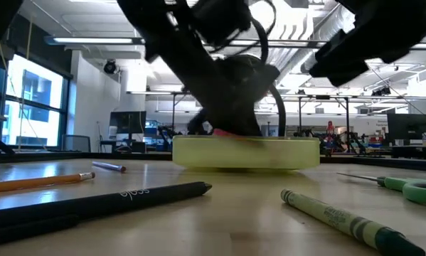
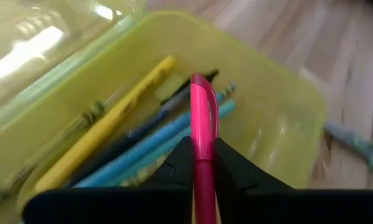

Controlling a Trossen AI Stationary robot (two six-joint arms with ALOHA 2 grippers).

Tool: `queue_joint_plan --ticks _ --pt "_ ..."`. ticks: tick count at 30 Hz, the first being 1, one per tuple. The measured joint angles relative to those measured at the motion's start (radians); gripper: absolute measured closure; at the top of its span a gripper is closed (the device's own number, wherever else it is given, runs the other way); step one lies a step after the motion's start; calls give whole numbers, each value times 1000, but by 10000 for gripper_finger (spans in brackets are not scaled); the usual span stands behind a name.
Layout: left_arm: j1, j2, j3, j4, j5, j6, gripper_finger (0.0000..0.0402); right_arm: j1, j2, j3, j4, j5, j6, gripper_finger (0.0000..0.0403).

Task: Pick & place school supplies into a supply box
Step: Put the pink pen into the yellow school supply box, then put the green crayons into the yellow school supply box

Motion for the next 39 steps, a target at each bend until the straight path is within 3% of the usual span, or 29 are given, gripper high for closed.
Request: queue_joint_plan --ticks 9,18,24,27,35,39 --pt "10 1 1 -1 10 -1 272 44 0 -2 -36 9 87 304" --pt "21 -5 93 -22 20 68 265 69 0 -2 -103 31 380 304" --pt "21 -5 262 -256 -26 194 277 116 0 -2 -274 -97 689 304" --pt "21 -5 333 -389 -61 221 283 160 2 -2 -311 -97 804 304" --pt "21 -5 516 -782 -120 257 287 227 62 -1 -283 -34 942 304" --pt "19 -5 618 -1007 -179 207 286 242 151 -1 -178 -29 967 304"
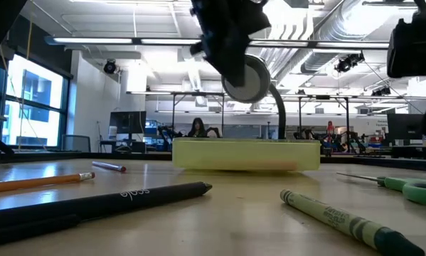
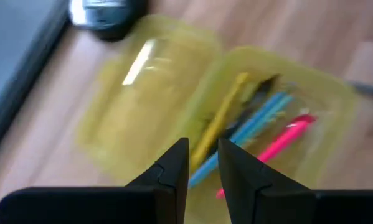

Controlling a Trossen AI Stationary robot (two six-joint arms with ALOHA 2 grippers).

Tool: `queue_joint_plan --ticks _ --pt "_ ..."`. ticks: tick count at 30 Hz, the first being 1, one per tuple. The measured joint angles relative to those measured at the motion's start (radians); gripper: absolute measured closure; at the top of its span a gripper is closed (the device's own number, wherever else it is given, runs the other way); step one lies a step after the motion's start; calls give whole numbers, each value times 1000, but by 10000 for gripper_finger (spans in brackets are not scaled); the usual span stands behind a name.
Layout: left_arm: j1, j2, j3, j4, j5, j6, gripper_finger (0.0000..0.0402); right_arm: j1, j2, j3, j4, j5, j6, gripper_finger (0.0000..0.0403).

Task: Pick & place school supplies into a supply box
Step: Put the green crayons into the yellow school supply box

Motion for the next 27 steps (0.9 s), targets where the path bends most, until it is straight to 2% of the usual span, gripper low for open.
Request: queue_joint_plan --ticks 3,6,12,16,21,25,27 --pt "-6 -1 55 -130 -97 -50 284 11 69 1 145 -1 0 304" --pt "-14 -1 109 -264 -181 -119 284 21 105 17 162 -1 37 304" --pt "-59 -14 179 -485 -307 -285 286 45 119 124 33 25 52 304" --pt "-103 -60 183 -562 -382 -399 286 50 120 256 -172 69 56 304" --pt "-178 -134 181 -568 -447 -494 286 70 175 426 -398 161 56 304" --pt "-246 -164 181 -568 -468 -530 286 96 279 537 -431 275 56 304" --pt "-280 -174 181 -569 -471 -549 286 111 342 590 -434 287 56 304"
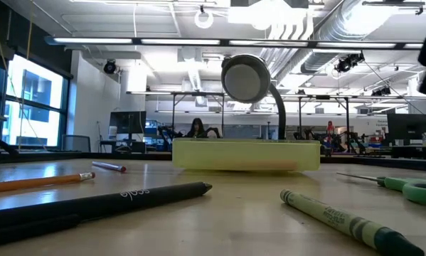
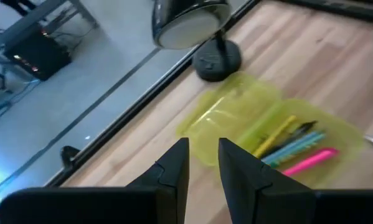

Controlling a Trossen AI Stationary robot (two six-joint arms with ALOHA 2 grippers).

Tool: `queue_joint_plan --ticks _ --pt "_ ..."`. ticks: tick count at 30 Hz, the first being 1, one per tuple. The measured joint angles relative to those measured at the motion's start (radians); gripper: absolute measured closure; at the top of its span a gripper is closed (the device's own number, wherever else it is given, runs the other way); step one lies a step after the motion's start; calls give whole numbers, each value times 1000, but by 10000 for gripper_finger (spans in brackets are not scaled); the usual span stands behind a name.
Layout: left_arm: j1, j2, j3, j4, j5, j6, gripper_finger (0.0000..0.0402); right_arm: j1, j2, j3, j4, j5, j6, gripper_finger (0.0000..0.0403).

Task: Pick & place school supplies into a supply box
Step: Put the green crayons into the yellow school supply box

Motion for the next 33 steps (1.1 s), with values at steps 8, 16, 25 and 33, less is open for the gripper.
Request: queue_joint_plan --ticks 8,16,25,33 --pt "-148 -6 -1 0 -18 -123 286 76 178 232 -239 44 -36 304" --pt "-280 -6 -1 1 -103 -227 286 111 227 304 -352 132 45 304" --pt "-334 6 -3 1 -175 -343 286 107 315 304 -388 121 75 304" --pt "-335 10 -3 10 -159 -401 286 106 333 292 -351 203 107 304"
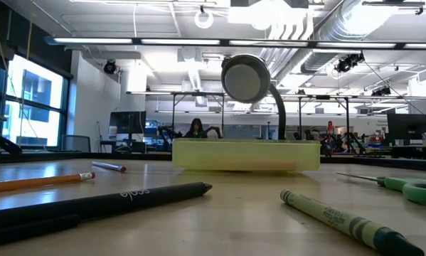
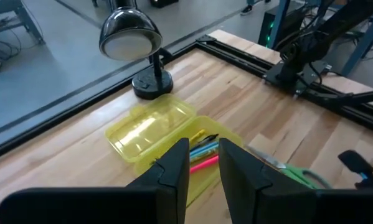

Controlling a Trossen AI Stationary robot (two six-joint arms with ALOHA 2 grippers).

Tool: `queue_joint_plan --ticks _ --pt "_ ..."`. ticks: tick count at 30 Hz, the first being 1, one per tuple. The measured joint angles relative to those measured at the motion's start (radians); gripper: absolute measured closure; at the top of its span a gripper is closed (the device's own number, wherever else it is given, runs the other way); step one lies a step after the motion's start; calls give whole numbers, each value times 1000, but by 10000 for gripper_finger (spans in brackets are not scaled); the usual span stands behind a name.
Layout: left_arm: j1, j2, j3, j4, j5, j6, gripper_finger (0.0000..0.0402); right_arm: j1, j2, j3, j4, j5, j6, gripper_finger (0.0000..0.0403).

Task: Pick & place school supplies into a supply box
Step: Put the green crayons into the yellow school supply box

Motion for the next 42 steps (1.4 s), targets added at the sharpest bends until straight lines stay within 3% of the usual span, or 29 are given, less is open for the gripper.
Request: queue_joint_plan --ticks 15,23,38,42 --pt "0 0 0 41 20 -21 286 1 44 0 42 -34 8 304" --pt "0 0 0 51 34 -19 286 4 98 4 27 -1 21 307" --pt "0 0 0 73 39 -19 286 0 155 3 32 52 -7 389" --pt "0 0 0 72 39 -18 286 0 153 1 36 70 -62 393"
